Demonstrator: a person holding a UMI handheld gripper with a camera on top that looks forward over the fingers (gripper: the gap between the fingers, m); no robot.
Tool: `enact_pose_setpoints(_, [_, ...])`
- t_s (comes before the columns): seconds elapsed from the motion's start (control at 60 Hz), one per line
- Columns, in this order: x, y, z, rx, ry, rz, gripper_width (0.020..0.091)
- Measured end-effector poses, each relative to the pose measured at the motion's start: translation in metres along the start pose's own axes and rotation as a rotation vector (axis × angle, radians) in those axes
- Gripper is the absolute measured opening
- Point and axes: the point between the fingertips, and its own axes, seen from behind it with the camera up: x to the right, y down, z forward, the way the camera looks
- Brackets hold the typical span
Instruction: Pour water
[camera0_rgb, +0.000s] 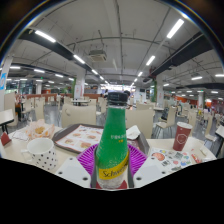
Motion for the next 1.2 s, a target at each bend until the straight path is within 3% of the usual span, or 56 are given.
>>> enact_pose_setpoints(0.083, [-0.002,0.005,0.005,-0.067,-0.011,-0.023,0.0553])
enact_pose_setpoints(0.15, [-0.007,0.018,-0.001,-0.155,-0.024,-0.02,0.0744])
enact_pose_setpoints(0.2, [-0.009,0.015,-0.008,-0.17,-0.021,-0.006,0.0866])
enact_pose_setpoints(0.433, [-0.017,-0.009,-0.075,-0.302,0.091,0.057,0.0846])
enact_pose_setpoints(0.583, [-0.057,-0.035,-0.139,-0.394,0.151,0.049,0.0849])
enact_pose_setpoints(0.667, [-0.105,-0.052,-0.171,-0.441,0.145,0.019,0.085])
enact_pose_setpoints(0.983, [-0.307,-0.115,-0.218,-0.476,0.021,0.055,0.0842])
enact_pose_setpoints(1.2, [-0.364,-0.115,-0.226,-0.514,-0.043,0.07,0.0836])
